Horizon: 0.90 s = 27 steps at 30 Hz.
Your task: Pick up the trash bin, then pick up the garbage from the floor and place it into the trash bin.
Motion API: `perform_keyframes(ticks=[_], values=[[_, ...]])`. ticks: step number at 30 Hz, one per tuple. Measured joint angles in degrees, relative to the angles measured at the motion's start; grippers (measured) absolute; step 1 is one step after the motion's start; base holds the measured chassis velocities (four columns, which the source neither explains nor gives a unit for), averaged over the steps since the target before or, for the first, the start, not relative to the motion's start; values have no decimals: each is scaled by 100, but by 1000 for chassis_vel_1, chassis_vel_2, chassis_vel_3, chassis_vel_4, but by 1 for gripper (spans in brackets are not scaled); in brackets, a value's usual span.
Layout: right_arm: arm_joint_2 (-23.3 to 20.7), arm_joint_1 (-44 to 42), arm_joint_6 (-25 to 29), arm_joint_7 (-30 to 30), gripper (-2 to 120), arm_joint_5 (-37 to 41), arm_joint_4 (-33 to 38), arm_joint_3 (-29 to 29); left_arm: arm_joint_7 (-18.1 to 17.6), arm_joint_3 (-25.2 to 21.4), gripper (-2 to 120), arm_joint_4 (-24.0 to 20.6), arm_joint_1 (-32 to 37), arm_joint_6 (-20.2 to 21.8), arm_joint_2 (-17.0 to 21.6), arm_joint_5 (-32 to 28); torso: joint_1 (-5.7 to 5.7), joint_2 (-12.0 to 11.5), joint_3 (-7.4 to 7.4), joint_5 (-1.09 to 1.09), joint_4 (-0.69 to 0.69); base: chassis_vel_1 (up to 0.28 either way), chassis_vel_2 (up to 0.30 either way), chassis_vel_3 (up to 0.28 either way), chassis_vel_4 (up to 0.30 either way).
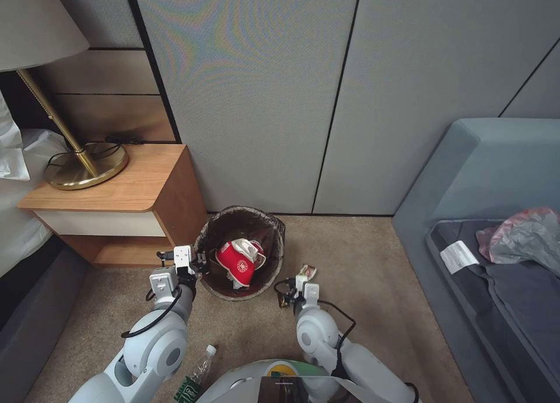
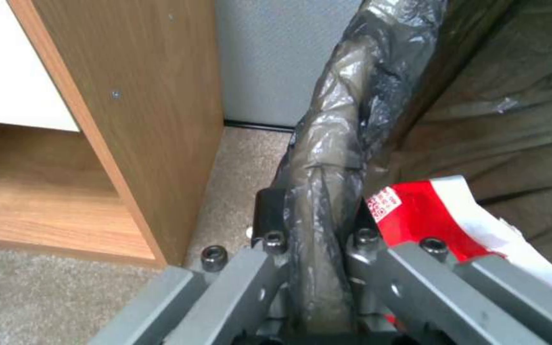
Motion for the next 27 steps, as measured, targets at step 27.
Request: perform_keyframes(ticks=[27], values=[[-1723, -499, 1240, -555, 0, -1587, 4200, 1984, 0, 0, 0, 0, 0, 0, 0, 0, 0, 0, 0, 0, -1, 0, 0, 0, 0]])
